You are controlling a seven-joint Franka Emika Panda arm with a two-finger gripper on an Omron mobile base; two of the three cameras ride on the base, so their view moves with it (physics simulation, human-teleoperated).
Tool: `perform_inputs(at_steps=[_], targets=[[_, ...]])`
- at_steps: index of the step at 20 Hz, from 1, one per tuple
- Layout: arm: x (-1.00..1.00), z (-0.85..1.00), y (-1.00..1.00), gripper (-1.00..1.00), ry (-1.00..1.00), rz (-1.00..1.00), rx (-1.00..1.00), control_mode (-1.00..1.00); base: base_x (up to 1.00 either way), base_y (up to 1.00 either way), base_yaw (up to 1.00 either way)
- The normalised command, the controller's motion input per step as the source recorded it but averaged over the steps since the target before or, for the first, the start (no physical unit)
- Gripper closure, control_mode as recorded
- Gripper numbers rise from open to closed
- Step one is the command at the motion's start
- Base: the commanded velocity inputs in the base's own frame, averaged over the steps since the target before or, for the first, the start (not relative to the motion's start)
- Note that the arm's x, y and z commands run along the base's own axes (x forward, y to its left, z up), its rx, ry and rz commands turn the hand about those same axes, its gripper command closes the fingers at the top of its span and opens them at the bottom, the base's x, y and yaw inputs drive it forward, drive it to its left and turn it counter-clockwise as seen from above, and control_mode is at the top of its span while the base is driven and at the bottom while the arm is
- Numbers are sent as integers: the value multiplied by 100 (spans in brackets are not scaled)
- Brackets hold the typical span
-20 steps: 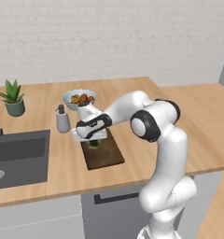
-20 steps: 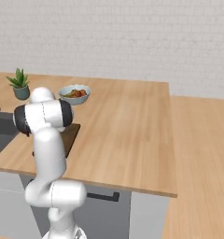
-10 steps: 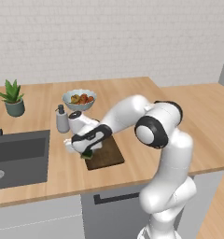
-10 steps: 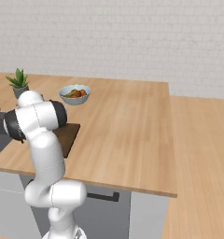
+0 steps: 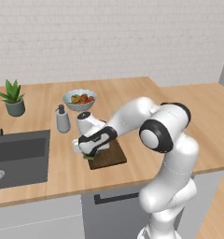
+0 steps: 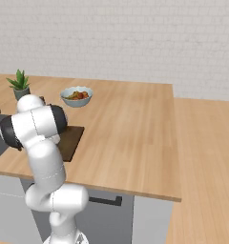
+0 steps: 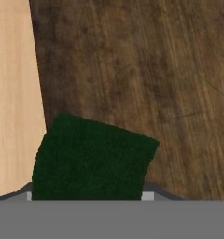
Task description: Pick up the sponge from the counter and clean the cutting board by briefly scrubbing or pressing down on the cutting board. Once finished, release the sponge.
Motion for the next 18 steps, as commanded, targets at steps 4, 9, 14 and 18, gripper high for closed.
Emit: perform_inputs(at_steps=[4, 9, 14, 18], targets=[[0, -20, -93, 100, 0, 4, 0, -100, 0, 0, 0], [0, -15, -93, 100, 0, 5, 0, -100, 0, 0, 0], [0, -5, -93, 100, 0, 7, 0, -100, 0, 0, 0], [-1, -6, -93, 100, 0, 9, 0, -100, 0, 0, 0]])
